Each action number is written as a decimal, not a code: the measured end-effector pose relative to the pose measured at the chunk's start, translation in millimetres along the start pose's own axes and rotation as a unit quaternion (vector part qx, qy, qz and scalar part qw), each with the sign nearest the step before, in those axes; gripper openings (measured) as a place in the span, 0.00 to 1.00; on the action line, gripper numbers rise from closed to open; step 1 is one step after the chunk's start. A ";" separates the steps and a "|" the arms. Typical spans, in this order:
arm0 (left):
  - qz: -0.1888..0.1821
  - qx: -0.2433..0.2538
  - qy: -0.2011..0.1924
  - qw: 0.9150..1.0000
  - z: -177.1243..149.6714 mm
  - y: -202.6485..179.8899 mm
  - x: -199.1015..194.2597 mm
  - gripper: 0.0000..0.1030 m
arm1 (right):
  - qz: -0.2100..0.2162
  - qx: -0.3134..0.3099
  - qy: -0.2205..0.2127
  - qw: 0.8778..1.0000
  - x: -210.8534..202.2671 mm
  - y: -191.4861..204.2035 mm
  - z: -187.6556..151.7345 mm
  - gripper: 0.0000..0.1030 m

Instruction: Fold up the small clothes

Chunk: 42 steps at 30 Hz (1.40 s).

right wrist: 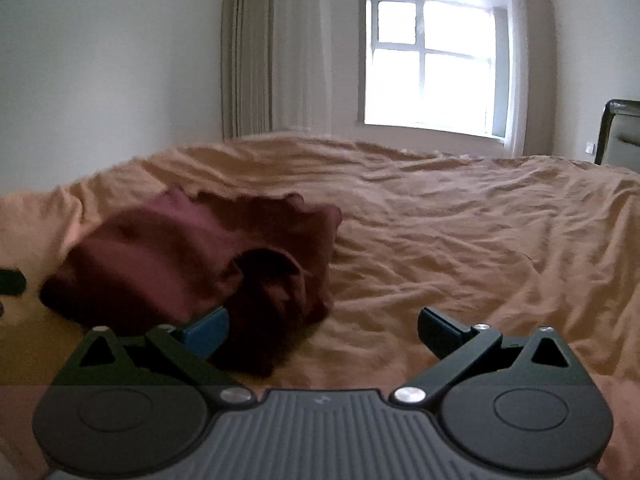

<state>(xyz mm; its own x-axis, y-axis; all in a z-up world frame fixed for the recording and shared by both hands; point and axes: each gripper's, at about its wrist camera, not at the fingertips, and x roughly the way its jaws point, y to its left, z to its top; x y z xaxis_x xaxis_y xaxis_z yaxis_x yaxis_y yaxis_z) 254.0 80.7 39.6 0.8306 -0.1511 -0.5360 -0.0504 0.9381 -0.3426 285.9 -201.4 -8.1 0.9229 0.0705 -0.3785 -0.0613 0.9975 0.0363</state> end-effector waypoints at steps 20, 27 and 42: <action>0.014 0.124 -0.104 0.987 -32.3 -51.0 -113.4 0.99 | 0.017 0.077 -0.111 0.991 -144.4 30.5 -12.7 1.00; 0.022 0.149 -0.128 0.980 -56.8 -45.0 -147.2 0.99 | -0.012 0.096 -0.129 0.987 -178.5 37.4 -34.1 1.00; 0.011 0.119 -0.141 0.983 -99.3 -5.4 -176.6 0.99 | -0.050 0.096 -0.162 0.981 -223.0 69.1 -83.9 1.00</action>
<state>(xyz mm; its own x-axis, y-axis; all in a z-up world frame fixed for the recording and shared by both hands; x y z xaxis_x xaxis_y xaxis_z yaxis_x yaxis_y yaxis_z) 52.5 71.4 59.5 0.9529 -0.0683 -0.2953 0.0321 0.9915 -0.1257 44.0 -147.4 1.2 0.9949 -0.0652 -0.0764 0.0793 0.9769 0.1984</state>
